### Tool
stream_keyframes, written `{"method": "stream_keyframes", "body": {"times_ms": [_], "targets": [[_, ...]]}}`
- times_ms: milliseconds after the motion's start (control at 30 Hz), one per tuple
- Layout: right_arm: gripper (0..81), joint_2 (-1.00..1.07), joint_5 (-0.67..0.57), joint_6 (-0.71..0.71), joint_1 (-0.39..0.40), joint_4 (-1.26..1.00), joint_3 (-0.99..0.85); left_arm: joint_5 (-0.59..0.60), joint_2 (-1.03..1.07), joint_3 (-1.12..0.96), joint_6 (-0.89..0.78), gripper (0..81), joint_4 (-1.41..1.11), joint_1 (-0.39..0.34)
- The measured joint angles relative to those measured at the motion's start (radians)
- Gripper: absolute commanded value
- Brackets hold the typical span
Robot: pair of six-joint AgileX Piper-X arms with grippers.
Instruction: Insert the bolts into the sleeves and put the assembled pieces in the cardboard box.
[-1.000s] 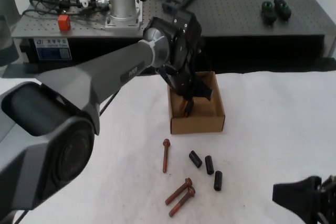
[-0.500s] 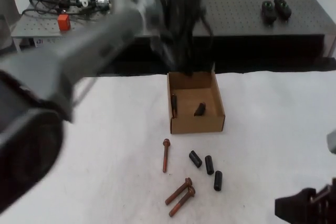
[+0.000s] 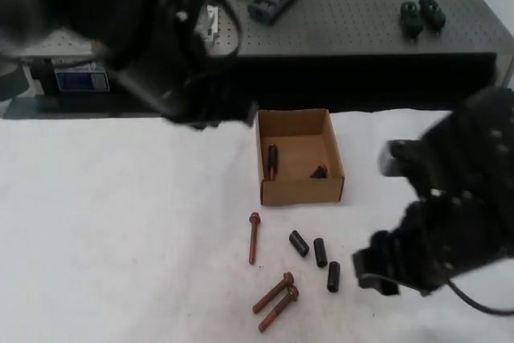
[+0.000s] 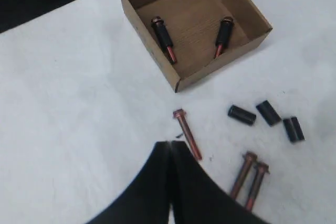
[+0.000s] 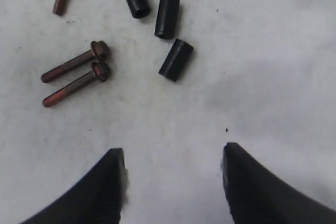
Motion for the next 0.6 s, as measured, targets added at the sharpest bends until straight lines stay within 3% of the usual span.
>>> {"method": "stream_keyframes", "body": {"times_ms": [233,600], "targets": [[41.2,0.213,0.025,0.001,0.008,-0.072,-0.047,0.004,-0.252,0.204,-0.016,0.1,-0.008,0.0],[41.2,0.364,0.036,0.045,0.008,-0.206,-0.047,0.011,-0.277,0.283,-0.017,0.1,-0.008,0.0]]}}
